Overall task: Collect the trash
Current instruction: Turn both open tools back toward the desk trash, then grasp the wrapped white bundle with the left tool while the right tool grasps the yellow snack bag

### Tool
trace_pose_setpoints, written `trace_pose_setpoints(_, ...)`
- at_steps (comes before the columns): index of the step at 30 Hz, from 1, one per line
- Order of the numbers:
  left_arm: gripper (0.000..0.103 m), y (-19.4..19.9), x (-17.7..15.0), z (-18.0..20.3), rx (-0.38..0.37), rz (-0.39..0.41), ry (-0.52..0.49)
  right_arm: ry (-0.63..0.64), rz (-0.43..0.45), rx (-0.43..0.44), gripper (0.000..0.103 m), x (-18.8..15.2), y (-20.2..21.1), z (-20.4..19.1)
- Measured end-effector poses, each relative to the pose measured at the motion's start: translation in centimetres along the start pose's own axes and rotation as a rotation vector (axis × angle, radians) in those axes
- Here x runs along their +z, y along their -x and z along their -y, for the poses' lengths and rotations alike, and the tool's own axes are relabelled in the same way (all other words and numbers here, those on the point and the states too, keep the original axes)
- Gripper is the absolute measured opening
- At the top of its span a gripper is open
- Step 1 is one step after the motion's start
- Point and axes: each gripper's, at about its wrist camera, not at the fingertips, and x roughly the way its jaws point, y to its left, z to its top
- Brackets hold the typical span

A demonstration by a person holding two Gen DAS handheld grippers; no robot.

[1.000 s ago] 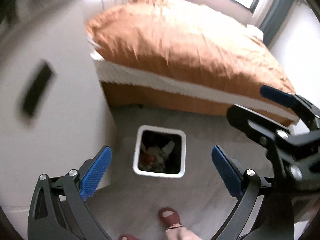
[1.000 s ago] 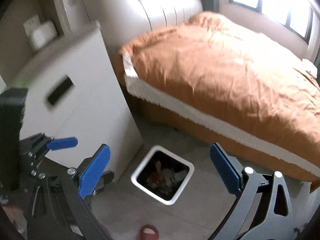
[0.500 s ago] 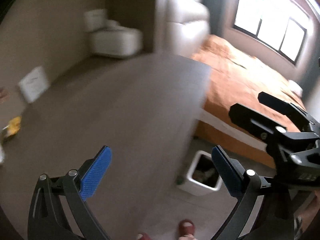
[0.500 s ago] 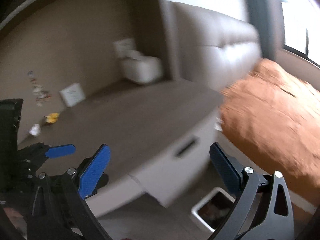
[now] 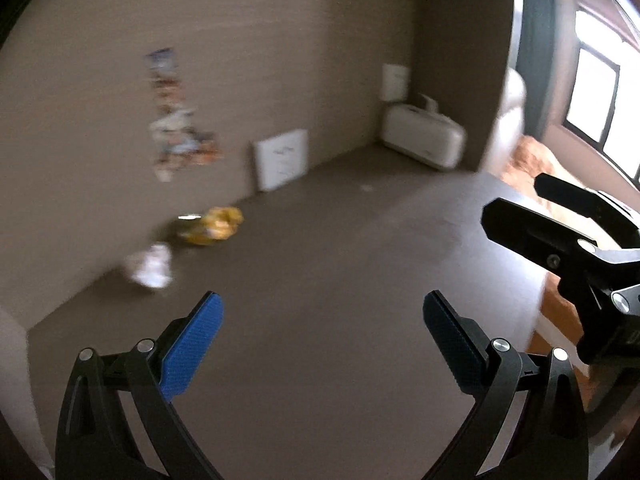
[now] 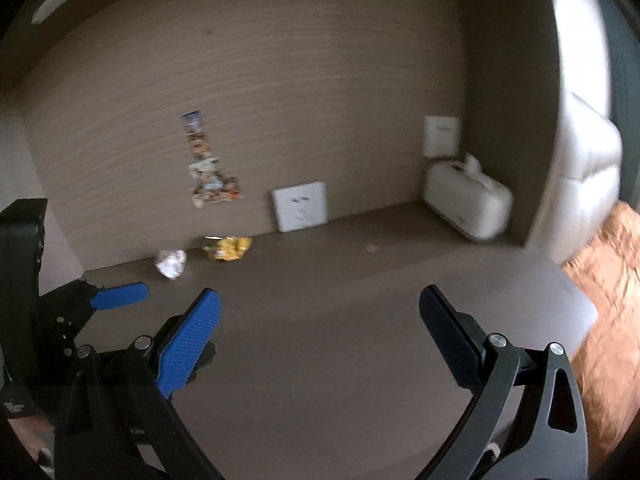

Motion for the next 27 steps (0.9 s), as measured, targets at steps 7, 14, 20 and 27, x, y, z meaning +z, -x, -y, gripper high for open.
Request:
trace_pose_setpoints(7,0.098,0.3,0.6,-7.3,0.092,0.029,0.089,0.066,0.007,0.063,0.099,2.9,-4.2,-5.2)
trace_pose_setpoints(14,0.098,-2.2,0.2,-13.8,0.183,0.006,0.169,0.108,-0.023,0.097,0.099,3.9,-10.4,-9.5)
trace_pose_setpoints(20,0.098,-7.2,0.7,-17.0,0.196,-0.029,0.143,0.121,-0.102,0.065,0.099,3.5,-16.4,-11.3)
trace_pose_setpoints(27,0.098,-12.5,1.7,-18.5,0.142,-0.104,0.141,0.116,-0.204,0.030,0.099,3.6,-23.6,-12.4)
